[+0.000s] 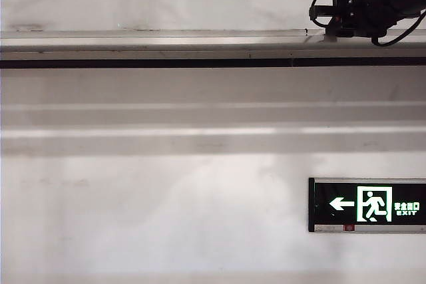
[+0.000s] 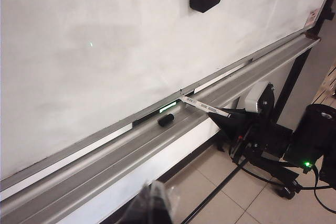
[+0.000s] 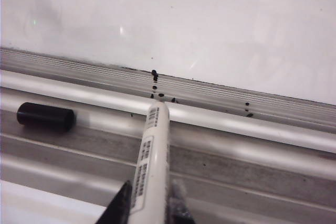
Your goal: Take a marker from the whiteboard tray, write "Hi!" on the whiteboard, and then put the marker back vertically into the whiteboard tray.
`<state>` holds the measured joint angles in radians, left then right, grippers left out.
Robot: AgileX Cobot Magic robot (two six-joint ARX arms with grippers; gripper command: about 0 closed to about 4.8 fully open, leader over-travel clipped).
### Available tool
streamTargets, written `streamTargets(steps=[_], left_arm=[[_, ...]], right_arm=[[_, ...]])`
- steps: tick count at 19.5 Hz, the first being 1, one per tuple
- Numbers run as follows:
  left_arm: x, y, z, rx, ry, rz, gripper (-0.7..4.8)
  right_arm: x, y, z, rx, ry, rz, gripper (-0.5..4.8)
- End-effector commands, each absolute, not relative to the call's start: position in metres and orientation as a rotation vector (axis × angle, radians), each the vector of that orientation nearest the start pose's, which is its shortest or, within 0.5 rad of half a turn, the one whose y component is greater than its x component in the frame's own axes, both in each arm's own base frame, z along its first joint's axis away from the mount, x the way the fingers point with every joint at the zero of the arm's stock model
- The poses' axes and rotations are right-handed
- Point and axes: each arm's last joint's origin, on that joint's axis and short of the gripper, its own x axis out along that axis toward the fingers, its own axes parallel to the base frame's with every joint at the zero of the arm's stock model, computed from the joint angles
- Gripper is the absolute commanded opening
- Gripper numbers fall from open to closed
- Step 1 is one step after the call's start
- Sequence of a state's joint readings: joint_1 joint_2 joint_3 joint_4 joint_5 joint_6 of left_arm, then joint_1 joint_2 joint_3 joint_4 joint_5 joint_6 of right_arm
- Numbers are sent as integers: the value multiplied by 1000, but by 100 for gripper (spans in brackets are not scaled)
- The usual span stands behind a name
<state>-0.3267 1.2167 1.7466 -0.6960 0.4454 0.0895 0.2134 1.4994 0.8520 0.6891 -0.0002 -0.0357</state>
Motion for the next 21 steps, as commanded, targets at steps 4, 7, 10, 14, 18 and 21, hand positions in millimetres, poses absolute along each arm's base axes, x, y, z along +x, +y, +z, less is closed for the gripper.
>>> streamTargets(steps=[4, 7, 10, 14, 18, 21], left_arm=[[186, -76, 513, 75, 120, -786, -6], [186, -76, 513, 75, 119, -786, -6], [185, -76, 514, 75, 118, -786, -6], [185, -76, 514, 75, 115, -786, -6], [184, -76, 520, 78, 55, -783, -6], [182, -75, 525, 72, 5, -778, -6]], right_arm=[[303, 66, 297, -27, -71, 217, 31], [289, 64, 308, -30, -46, 243, 30], [271, 63, 325, -30, -70, 331, 31], [241, 59, 353, -25, -169, 418, 30], [209, 62, 404, -19, -280, 463, -6], [203, 74, 443, 4, -347, 476, -6]])
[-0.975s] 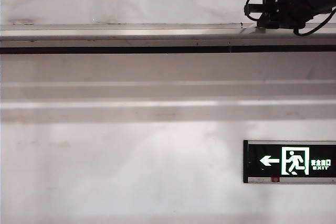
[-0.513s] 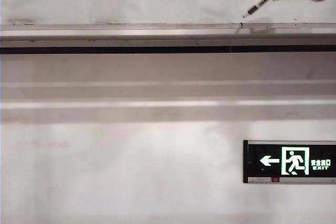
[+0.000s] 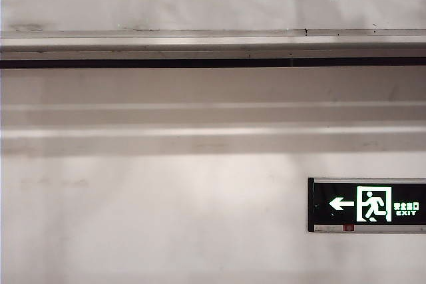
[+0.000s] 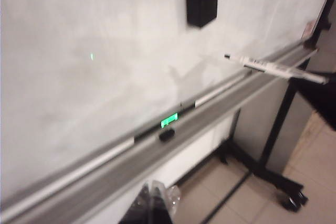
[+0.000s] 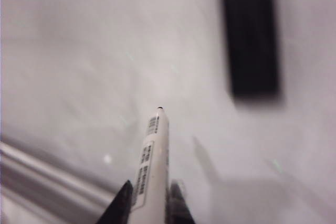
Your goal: Take a marker from the whiteboard tray, write "Hi!" on the whiteboard, and then put the marker back vertically into the whiteboard tray.
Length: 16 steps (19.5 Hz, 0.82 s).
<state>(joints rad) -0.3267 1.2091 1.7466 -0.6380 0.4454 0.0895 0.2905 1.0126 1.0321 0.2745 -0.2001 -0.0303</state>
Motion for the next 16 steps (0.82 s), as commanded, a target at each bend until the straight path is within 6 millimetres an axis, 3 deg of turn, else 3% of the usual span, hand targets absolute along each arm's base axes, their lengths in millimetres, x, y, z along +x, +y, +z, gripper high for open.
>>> streamTargets(steps=[1, 4, 7, 10, 11, 16], left_arm=[[182, -75, 527, 58, -8, -777, -6], [181, -74, 532, 47, -49, -749, -6], [179, -70, 534, 47, -62, -651, -6], [174, -65, 537, 53, -81, -510, -6], [169, -62, 539, 74, -94, -482, -6], [160, -59, 543, 72, -122, -484, -6]], right_arm=[[202, 82, 455, 15, -365, 494, -6], [209, 112, 492, 54, -424, 563, -6], [218, 146, 514, 93, -437, 583, -6], [225, 179, 530, 63, -450, 525, -6], [226, 204, 534, 21, -440, 508, -6], [248, 251, 536, -50, -408, 474, -6]])
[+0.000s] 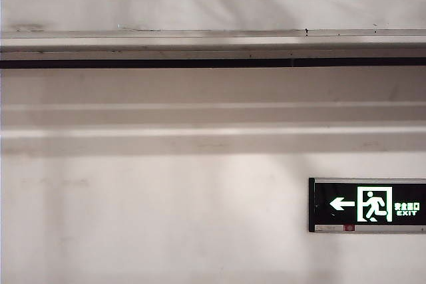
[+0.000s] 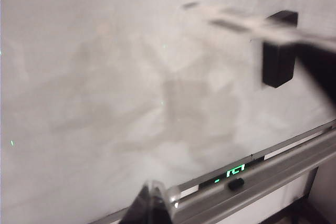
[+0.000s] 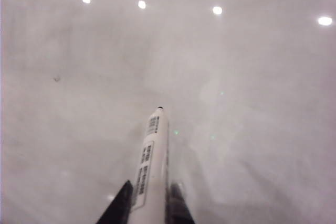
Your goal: Take a marker from the whiteboard tray, write "Hi!" on the whiteboard, and then put the marker back vertically into the whiteboard tray.
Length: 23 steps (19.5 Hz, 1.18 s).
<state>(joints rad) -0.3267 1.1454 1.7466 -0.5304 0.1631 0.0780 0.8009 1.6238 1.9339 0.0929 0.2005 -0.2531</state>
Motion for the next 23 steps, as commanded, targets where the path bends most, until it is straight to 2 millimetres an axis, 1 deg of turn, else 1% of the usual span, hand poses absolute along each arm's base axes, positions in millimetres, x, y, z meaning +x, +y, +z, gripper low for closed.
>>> streamTargets(steps=[1, 3, 5, 10, 12, 16, 23], left_arm=[[159, -59, 543, 72, -125, -484, -6], [154, -58, 545, 72, -137, -503, -6], [153, -58, 545, 72, -140, -502, -6], [153, -58, 545, 69, -136, -529, -6], [153, -58, 545, 69, -136, -529, -6], [153, -58, 545, 69, -135, -529, -6], [153, -58, 545, 69, -136, -529, -6]], right_arm=[[256, 256, 534, -49, -398, 436, -6], [268, 267, 526, -69, -370, 361, -6], [275, 269, 520, -97, -355, 320, -6], [286, 265, 521, -65, -418, 288, -6], [290, 264, 519, -69, -412, 274, -6], [297, 259, 516, -88, -389, 256, -6], [296, 266, 503, -171, -267, 292, -6]])
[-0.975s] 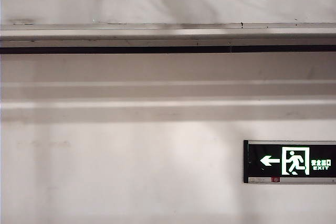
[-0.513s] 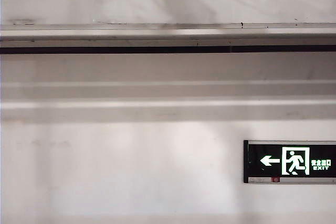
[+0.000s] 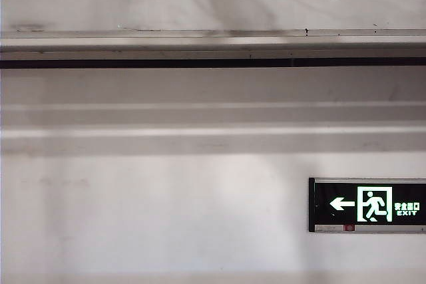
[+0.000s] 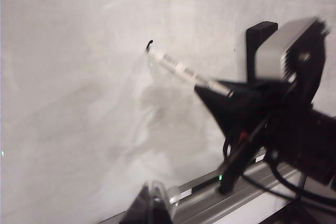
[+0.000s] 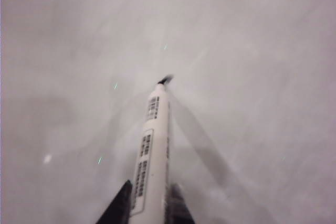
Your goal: Take a marker from the whiteboard tray, write "Hi!" on the whiteboard, and then put the marker back vertically into the whiteboard tray.
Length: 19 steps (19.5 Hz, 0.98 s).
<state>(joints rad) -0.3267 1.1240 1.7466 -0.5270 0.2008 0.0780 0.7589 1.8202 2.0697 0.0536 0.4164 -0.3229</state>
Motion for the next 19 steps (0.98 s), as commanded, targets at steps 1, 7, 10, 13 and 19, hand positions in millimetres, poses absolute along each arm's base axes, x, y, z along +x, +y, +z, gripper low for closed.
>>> streamTargets(steps=[1, 7, 10, 13, 19], left_arm=[[153, -58, 545, 69, -136, -528, -6], [153, -58, 545, 69, -137, -528, -6], [153, -58, 545, 69, -137, -528, -6], [153, -58, 545, 69, -136, -528, -6], [153, -58, 545, 69, -136, -529, -6]], right_arm=[[296, 267, 502, -176, -258, 294, -6], [291, 269, 498, -204, -195, 281, -6], [291, 269, 495, -224, -167, 284, -6], [290, 270, 494, -231, -158, 290, -6], [264, 259, 520, -178, -229, 308, -6]])
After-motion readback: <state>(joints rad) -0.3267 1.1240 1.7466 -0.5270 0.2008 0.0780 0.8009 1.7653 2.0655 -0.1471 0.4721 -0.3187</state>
